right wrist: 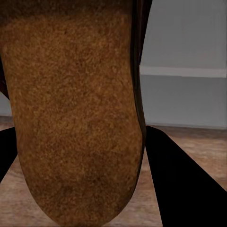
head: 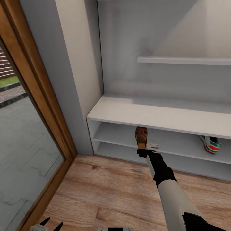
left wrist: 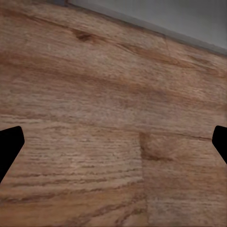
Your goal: Pick up the two gym shoes and the two sandals from the corridor floor and place them onto the hallstand (shoe rack) in the corridor, making sure they are on the rack and not on the floor. Arrange them so the two gym shoes are next to each other and the two sandals are next to each other.
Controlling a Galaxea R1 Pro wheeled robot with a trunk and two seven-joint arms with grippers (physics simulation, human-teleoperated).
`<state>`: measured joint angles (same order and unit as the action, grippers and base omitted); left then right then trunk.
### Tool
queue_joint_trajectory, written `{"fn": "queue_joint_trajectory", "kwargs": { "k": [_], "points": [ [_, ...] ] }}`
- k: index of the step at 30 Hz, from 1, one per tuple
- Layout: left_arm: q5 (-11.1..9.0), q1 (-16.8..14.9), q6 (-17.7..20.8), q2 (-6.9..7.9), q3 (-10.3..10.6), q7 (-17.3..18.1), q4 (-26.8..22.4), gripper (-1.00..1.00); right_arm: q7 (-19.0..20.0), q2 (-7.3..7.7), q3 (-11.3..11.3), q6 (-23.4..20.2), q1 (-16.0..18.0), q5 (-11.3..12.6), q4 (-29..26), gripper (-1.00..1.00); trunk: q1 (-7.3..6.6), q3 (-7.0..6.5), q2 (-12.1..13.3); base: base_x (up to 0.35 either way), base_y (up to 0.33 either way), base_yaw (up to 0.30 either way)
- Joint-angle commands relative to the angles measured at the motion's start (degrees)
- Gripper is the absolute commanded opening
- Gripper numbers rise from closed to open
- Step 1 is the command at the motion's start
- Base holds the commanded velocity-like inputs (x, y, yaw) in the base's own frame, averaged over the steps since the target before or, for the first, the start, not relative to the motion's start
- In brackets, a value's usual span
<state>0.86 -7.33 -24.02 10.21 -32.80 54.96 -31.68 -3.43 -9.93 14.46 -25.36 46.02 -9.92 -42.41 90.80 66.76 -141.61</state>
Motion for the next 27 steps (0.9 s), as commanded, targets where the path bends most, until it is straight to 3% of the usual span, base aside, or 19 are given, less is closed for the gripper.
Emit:
{"fn": "queue_joint_trajectory", "kwargs": {
  "k": [1,7,14,19,27],
  "points": [
    [0.09,-0.05,-0.15,-0.02,-0.25,0.33,0.04,1.0,0.09,-0.07,0.22,-0.3,0.03,-0.45,-0.09,-1.0,-0.01,0.05,-0.02,0.017,0.0,0.0],
    [0.11,-0.05,-0.15,-0.02,-0.25,0.33,0.04,1.0,0.09,-0.07,0.22,-0.3,0.03,-0.45,-0.06,-1.0,-0.01,0.05,-0.02,0.099,0.0,0.0],
    [0.17,-0.05,-0.15,-0.11,-0.25,0.33,0.04,1.0,0.09,-0.07,0.36,-0.32,0.03,-0.51,-0.04,-1.0,-0.01,0.05,-0.02,0.296,0.0,0.0],
    [0.2,-0.05,-0.15,-0.19,-0.25,0.33,0.04,1.0,0.09,-0.07,2.96,-0.38,0.03,-0.46,0.1,-1.0,-0.01,0.05,-0.02,0.324,0.0,0.0],
    [0.27,-0.05,-0.15,-0.19,-0.25,0.33,0.04,1.0,0.09,-0.07,3.44,-0.45,0.03,-0.46,0.13,-1.0,-0.01,0.05,-0.02,0.106,0.0,0.0]
  ]
}}
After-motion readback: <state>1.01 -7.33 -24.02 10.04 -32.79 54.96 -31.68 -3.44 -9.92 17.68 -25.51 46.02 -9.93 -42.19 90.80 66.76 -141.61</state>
